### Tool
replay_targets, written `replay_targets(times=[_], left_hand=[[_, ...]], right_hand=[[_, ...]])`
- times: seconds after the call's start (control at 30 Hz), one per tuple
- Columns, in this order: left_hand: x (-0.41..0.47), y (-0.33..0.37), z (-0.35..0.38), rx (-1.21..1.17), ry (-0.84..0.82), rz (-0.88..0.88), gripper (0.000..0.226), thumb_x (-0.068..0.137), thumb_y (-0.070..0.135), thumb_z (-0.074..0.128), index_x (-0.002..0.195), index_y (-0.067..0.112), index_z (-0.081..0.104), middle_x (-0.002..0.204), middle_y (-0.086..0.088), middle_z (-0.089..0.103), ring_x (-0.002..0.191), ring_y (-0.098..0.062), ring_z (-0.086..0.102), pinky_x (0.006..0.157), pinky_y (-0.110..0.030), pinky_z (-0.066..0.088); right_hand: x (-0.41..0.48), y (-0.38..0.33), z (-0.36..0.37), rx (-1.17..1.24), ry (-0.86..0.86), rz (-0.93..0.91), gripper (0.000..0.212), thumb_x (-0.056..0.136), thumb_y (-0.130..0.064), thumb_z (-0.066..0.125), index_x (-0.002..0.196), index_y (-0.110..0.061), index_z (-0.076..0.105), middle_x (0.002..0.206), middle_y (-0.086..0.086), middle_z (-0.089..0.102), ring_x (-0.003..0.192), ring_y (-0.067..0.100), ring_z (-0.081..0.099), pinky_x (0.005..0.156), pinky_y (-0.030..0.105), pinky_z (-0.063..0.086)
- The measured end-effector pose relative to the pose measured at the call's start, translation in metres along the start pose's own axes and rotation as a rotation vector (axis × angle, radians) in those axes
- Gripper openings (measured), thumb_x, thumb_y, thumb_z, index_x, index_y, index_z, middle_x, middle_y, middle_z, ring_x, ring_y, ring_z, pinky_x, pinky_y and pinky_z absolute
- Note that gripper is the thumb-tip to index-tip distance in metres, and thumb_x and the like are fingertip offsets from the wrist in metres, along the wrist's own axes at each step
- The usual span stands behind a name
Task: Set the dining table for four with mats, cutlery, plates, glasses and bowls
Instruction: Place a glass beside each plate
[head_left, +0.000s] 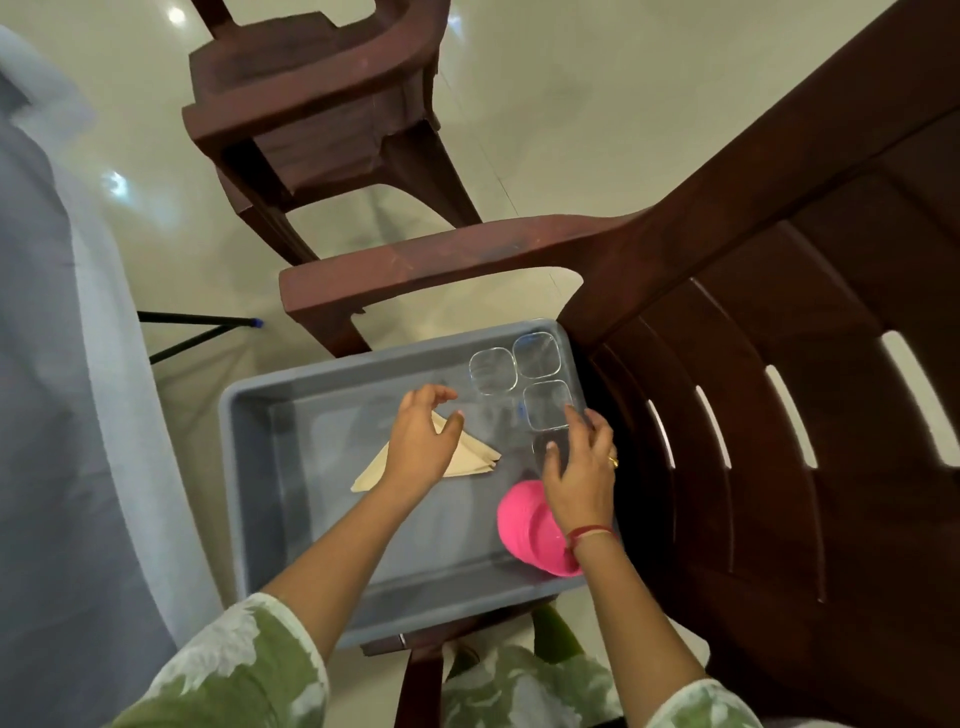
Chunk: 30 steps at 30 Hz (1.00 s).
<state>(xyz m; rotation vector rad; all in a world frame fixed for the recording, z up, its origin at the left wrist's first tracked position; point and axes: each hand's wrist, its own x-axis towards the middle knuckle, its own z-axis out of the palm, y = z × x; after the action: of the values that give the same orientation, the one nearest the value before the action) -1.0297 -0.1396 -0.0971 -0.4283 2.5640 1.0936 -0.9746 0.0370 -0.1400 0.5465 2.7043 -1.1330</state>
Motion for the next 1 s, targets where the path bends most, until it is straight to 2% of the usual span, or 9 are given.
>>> replay_targets(times=[0.1,0.2,0.33,0.5,0.67,0.73,0.77,0.87,1.0], left_hand=[[0.003,0.004,0.002,0.012,-0.021,0.028,0.025,0.089,0.011,0.06,0.113,0.013,0.059,0.118,-0.004,0.053,0.113,-0.018,0.051,0.092,-0.028,0.039],[0.007,0.006,0.002,0.015,0.0,0.066,0.023,0.088,0.011,0.061,0.111,0.014,0.06,0.114,-0.001,0.052,0.111,-0.016,0.051,0.092,-0.027,0.04],[0.008,0.005,0.002,-0.02,0.028,0.083,0.019,0.088,0.01,0.061,0.106,0.015,0.061,0.108,0.007,0.047,0.11,-0.015,0.052,0.093,-0.03,0.042],[0.0,0.0,-0.001,-0.058,0.025,0.063,0.017,0.088,0.011,0.061,0.101,0.021,0.061,0.107,0.007,0.047,0.112,-0.017,0.052,0.096,-0.036,0.044],[-0.014,0.004,-0.015,-0.083,0.061,0.098,0.018,0.087,0.009,0.061,0.099,0.021,0.062,0.107,0.006,0.049,0.108,-0.017,0.052,0.096,-0.041,0.044],[-0.024,0.009,-0.026,-0.09,0.042,0.12,0.017,0.086,0.015,0.062,0.101,0.022,0.061,0.109,0.005,0.051,0.109,-0.014,0.051,0.097,-0.042,0.044],[-0.029,0.011,-0.033,-0.089,0.015,0.133,0.02,0.084,0.024,0.063,0.103,0.023,0.061,0.111,0.004,0.052,0.109,-0.013,0.05,0.097,-0.041,0.044],[-0.049,0.025,-0.064,-0.068,-0.14,0.161,0.055,0.067,0.054,0.064,0.116,0.03,0.054,0.12,0.009,0.047,0.114,-0.008,0.047,0.097,-0.029,0.041],[-0.08,0.046,-0.119,0.009,-0.323,0.235,0.103,0.052,0.057,0.08,0.14,0.038,0.03,0.139,0.017,0.027,0.133,-0.005,0.029,0.108,-0.025,0.026]], right_hand=[[0.01,0.011,-0.006,-0.041,-0.138,0.02,0.067,0.087,0.002,0.049,0.145,-0.029,0.033,0.149,0.01,0.027,0.124,0.033,0.045,0.099,0.041,0.044],[0.023,0.019,-0.007,-0.209,-0.21,-0.04,0.044,0.09,-0.003,0.051,0.13,-0.021,0.054,0.145,0.014,0.038,0.12,0.038,0.049,0.097,0.043,0.045],[0.039,0.021,-0.009,-0.241,-0.214,-0.09,0.019,0.09,-0.01,0.054,0.105,-0.009,0.066,0.111,0.015,0.059,0.091,0.039,0.061,0.076,0.042,0.052],[0.044,0.018,-0.014,-0.299,-0.266,-0.136,0.021,0.094,-0.012,0.049,0.105,-0.007,0.066,0.099,0.017,0.063,0.087,0.037,0.063,0.075,0.043,0.053],[0.034,0.01,-0.042,-0.248,-0.198,-0.156,0.019,0.092,-0.009,0.052,0.102,-0.009,0.068,0.087,0.018,0.063,0.078,0.037,0.063,0.069,0.044,0.053],[0.027,0.0,-0.062,-0.235,-0.186,-0.192,0.017,0.089,-0.005,0.054,0.098,-0.009,0.068,0.083,0.016,0.063,0.073,0.036,0.063,0.066,0.044,0.053],[0.024,-0.006,-0.072,-0.223,-0.186,-0.223,0.017,0.086,-0.002,0.055,0.096,-0.009,0.068,0.081,0.016,0.063,0.07,0.035,0.062,0.064,0.044,0.053],[0.01,-0.039,-0.112,-0.211,-0.213,-0.367,0.015,0.084,-0.005,0.058,0.093,-0.009,0.069,0.076,0.013,0.062,0.067,0.032,0.061,0.061,0.043,0.052],[-0.012,-0.108,-0.157,-0.173,-0.289,-0.617,0.016,0.08,-0.014,0.059,0.089,-0.012,0.073,0.077,0.008,0.068,0.07,0.026,0.065,0.066,0.034,0.053]])
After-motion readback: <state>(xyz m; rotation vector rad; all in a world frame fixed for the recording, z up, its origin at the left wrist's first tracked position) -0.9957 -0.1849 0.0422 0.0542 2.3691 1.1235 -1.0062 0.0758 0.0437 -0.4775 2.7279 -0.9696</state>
